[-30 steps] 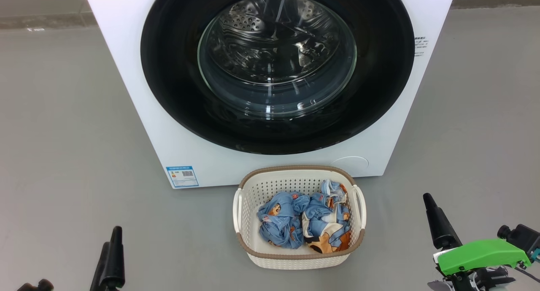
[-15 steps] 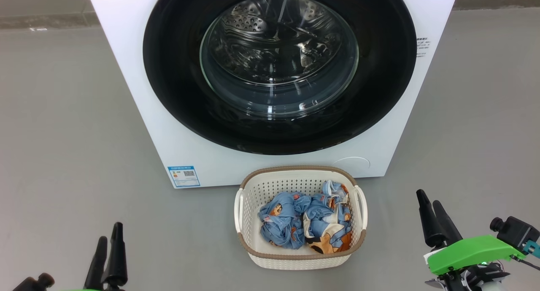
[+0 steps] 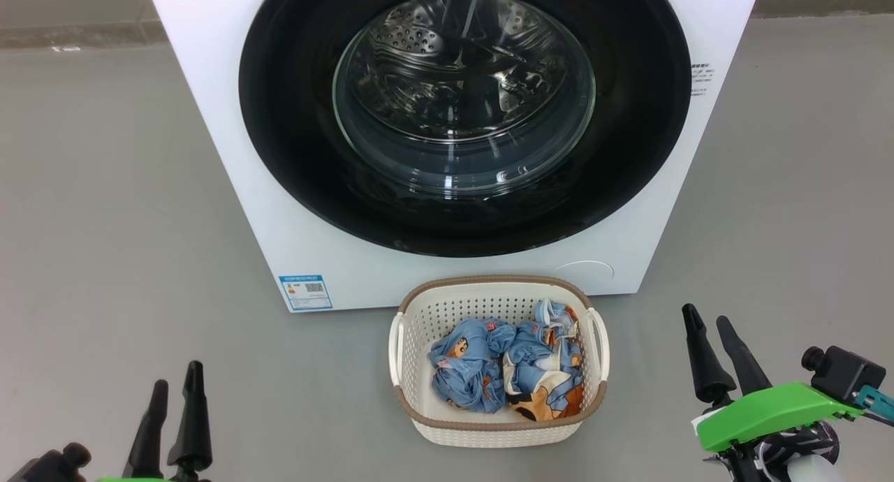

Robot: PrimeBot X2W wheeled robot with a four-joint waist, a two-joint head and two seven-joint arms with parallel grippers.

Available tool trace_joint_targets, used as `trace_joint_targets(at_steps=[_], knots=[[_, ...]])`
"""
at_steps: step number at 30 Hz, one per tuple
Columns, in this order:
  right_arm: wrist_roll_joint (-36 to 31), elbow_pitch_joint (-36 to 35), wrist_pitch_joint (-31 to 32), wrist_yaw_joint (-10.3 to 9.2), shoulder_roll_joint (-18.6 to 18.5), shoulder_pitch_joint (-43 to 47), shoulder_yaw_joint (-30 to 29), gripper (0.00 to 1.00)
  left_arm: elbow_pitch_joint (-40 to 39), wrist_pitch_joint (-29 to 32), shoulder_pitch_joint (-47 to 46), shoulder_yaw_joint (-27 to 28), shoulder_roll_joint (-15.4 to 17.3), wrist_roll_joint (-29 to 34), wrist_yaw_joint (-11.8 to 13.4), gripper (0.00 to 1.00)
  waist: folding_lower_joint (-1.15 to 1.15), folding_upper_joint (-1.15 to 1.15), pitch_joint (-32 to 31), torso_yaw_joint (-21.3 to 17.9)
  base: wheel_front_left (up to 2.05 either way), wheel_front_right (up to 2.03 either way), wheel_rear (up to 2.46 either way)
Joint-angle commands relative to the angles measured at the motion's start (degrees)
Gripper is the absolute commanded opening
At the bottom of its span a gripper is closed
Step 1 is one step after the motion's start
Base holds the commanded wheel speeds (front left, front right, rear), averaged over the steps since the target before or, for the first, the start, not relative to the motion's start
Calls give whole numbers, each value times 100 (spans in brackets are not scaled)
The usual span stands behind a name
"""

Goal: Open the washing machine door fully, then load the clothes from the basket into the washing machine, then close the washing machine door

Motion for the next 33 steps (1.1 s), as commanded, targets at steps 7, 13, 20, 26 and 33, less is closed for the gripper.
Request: trace_joint_targets(at_steps=[7,13,20,26,33], knots=[[-601,-157,-202,26,-115,-360,181,100,-225,-187,-145,73,206,561,-3,100,0,0,21,16,0,0,0],[-971,-161,-303,27,-134,-394,188,100,-244,-289,-161,53,256,884,-3,100,0,0,34,29,0,0,0],[-1351,-165,-404,29,-142,-411,195,100,-255,-390,-176,11,323,1216,-2,100,0,0,31,45,0,0,0],[-1726,-190,-505,30,-155,-430,204,100,-282,-491,-176,-19,387,1569,-2,100,0,0,31,54,0,0,0],[-2150,-220,-622,32,-175,-425,194,100,-306,-608,-173,-55,458,1967,-2,100,0,0,37,80,0,0,0]])
